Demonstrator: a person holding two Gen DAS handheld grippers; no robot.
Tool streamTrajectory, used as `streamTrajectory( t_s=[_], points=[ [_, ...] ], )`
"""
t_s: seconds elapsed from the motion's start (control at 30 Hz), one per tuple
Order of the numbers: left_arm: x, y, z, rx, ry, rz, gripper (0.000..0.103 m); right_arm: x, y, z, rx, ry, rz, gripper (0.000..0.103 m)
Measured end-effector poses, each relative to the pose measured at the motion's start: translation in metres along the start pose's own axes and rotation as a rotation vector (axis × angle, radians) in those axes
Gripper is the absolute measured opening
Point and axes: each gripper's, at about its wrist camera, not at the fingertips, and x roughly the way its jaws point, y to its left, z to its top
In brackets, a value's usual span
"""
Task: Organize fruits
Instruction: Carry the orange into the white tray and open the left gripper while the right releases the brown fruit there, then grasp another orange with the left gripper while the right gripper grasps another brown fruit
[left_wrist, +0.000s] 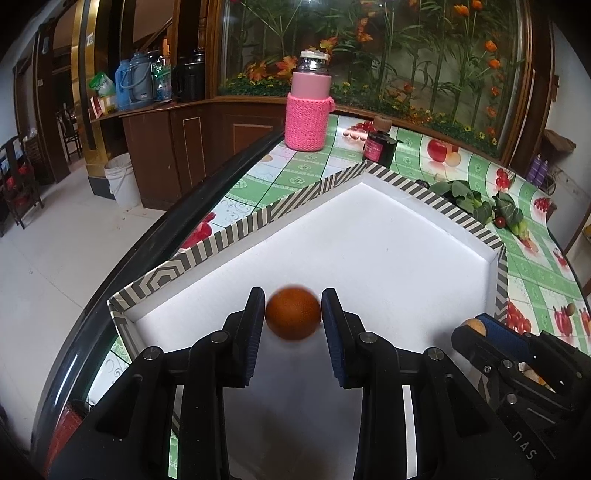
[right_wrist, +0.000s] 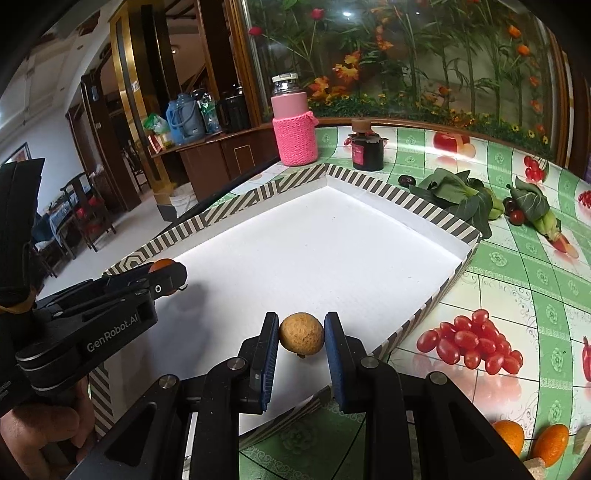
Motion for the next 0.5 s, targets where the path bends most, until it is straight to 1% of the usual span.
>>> streamTrajectory(
  t_s=[0.07,0.2,0.3,0.33,0.37,0.43,0.5],
  points=[
    [0.0005,-0.0007,-0.0004,0.004,0.002,0.009,0.031,0.0,0.001,-0.0003,-0.004,0.001,-0.007,0.024],
    [0.001,-0.0004,-0.0005,-0.001,0.004,0.0,0.031,0.0003,0.0029,-0.0005,-0.012,0.003,-0.018,0.024],
    [-0.0013,-0.0003,-0.0002,-0.001,-0.008,-0.007,0.045,0.0,0.0024,-0.0006,-0.006,0.001,-0.011,0.024],
    [-0.0025,-0.0002,0.0001,-0.001,-0.015,-0.007,0.053,-0.0009,0.0022,-0.0006,-0.003,-0.003,-0.01,0.026],
    [-0.004,0.0,0.0004,-0.002,-0.025,-0.011,0.058,-0.0017,0.0018,-0.0005,0.0,-0.007,-0.009,0.028],
    [-0.0044,-0.0008,0.0005,0.0,-0.03,-0.009,0.059,-0.0044,0.0016,-0.0006,0.004,-0.019,-0.01,0.03],
    [-0.0038,0.0002,0.0008,-0.006,-0.028,-0.023,0.059,-0.0084,0.0009,-0.0013,0.011,-0.037,-0.023,0.03]
  ],
)
